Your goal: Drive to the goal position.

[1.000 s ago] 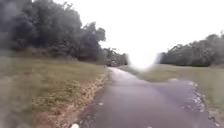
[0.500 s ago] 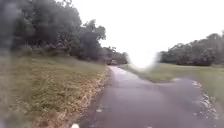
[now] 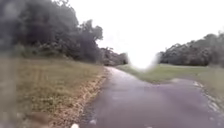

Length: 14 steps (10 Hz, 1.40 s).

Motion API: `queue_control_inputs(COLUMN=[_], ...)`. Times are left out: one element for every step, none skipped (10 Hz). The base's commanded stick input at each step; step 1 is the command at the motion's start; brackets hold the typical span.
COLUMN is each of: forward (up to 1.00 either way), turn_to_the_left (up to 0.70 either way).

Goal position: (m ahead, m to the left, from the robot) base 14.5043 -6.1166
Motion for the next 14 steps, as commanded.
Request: queue_control_inputs(forward=[0.5,0.5,0.5,0.5,0.5,0.5,0.5,0.5,0.5,0.5,0.5,0.5,0.5,0.5], turn_to_the_left=[0.0,0.0,0.0,0.0,0.0,0.0,-0.24,-0.5,-0.5,-0.24,0.0,0.0,0.0,0.0])
